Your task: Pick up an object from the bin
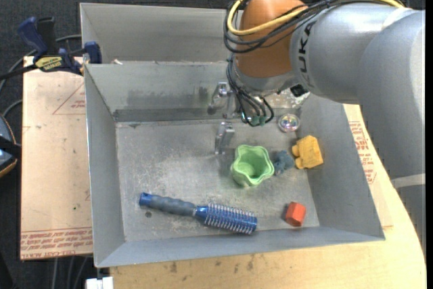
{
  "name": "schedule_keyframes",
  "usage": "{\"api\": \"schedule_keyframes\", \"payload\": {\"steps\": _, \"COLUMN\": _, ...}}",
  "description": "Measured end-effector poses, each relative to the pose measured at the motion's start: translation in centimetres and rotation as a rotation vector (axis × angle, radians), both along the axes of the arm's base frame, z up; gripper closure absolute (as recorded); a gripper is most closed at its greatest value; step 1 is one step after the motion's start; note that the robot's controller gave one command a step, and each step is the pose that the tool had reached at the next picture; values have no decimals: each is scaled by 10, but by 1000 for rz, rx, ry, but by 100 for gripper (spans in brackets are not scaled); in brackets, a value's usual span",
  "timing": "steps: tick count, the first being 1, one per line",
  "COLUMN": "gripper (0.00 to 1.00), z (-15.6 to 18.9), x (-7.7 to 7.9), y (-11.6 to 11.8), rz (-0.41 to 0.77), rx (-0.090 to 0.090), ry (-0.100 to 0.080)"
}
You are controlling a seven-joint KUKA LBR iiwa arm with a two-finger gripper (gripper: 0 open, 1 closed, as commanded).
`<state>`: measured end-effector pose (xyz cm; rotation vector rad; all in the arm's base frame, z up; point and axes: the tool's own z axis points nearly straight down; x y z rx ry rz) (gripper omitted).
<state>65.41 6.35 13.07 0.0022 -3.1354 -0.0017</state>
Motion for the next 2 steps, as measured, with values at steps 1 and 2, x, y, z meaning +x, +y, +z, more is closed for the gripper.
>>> {"api": "schedule_keyframes", "payload": {"steps": 1, "gripper": 0, "z": -39, "x": -55, "y": -85, "rz": 285, "rx": -1, "ry": -3}}
{"api": "schedule_keyframes", "payload": {"steps": 2, "gripper": 0, "z": -32, "x": -77, "y": -165, "rz": 417, "rx": -1, "ry": -5}}
